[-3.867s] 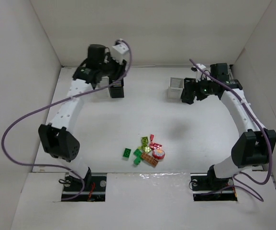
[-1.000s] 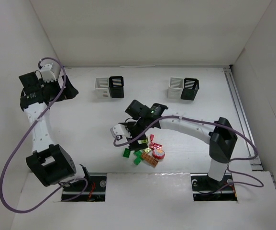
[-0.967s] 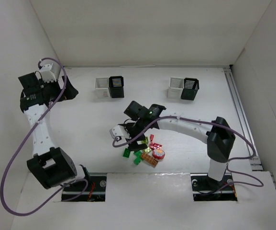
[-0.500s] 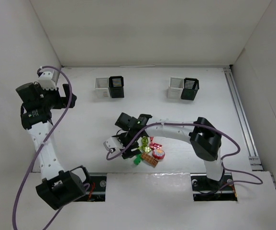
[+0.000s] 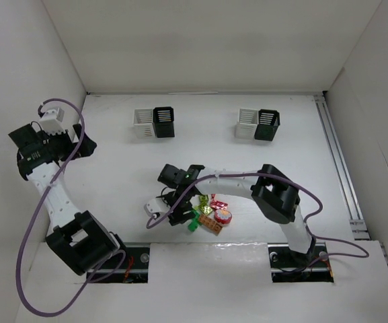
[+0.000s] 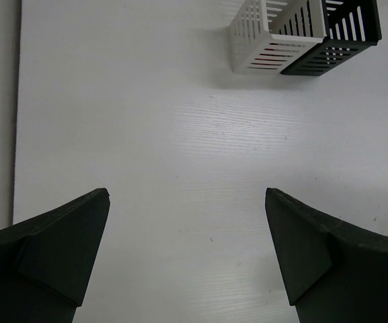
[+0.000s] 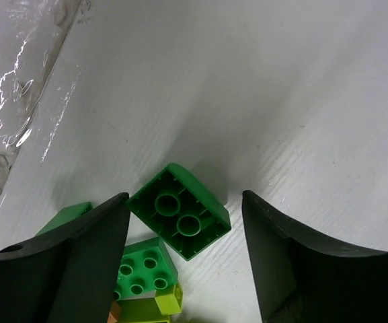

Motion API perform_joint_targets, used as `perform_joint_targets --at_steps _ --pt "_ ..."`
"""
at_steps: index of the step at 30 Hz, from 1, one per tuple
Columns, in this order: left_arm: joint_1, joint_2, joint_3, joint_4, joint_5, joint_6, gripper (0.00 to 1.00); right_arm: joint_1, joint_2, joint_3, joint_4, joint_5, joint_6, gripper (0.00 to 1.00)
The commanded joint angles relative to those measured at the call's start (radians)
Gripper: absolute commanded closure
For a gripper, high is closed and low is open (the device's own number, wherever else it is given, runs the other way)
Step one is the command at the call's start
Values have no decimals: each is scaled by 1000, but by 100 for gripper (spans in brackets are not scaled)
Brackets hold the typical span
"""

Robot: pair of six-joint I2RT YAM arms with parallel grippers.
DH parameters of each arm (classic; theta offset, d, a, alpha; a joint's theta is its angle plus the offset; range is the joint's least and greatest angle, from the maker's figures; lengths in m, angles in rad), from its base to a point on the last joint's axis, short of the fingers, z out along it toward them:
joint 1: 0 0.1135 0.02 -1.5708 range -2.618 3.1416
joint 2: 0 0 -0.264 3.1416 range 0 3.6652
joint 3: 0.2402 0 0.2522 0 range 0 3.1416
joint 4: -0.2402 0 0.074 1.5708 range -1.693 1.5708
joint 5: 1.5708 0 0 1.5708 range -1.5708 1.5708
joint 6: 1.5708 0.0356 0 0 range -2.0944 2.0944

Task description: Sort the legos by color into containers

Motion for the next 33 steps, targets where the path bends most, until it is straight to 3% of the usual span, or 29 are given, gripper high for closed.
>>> perform_joint_targets --at_steps 1,2,5,6,10,15,18,19,20,24,28,33 --pt "4 -4 47 -11 65 34 0 11 5 41 28 -8 -16 29" --pt "4 -4 47 -11 76 34 0 11 5 41 41 -8 -16 40" --pt "4 -4 47 -2 97 54 0 11 14 41 68 24 -6 55" --pt "4 -4 36 -2 97 65 0 11 14 41 68 24 3 66" --pt "4 -25 25 10 128 92 0 11 14 32 68 50 35 85" --pt "-25 -88 1 30 160 129 0 -27 -71 32 86 50 128 92" --pt "-112 -142 -47 64 116 142 0 -70 -131 59 86 50 252 44" --pt "-137 -154 -71 79 97 122 0 -85 -145 69 103 64 289 13" --pt "-189 -174 -82 91 82 113 0 -99 -166 56 121 84 359 0" --pt "-339 -208 -136 189 -5 19 0 -212 -214 17 146 134 496 0" --pt "-511 -227 -148 257 -230 -51 0 -318 -294 -94 267 268 688 7" --pt "-557 -198 -129 308 -341 -143 0 -404 -263 -132 244 314 918 8"
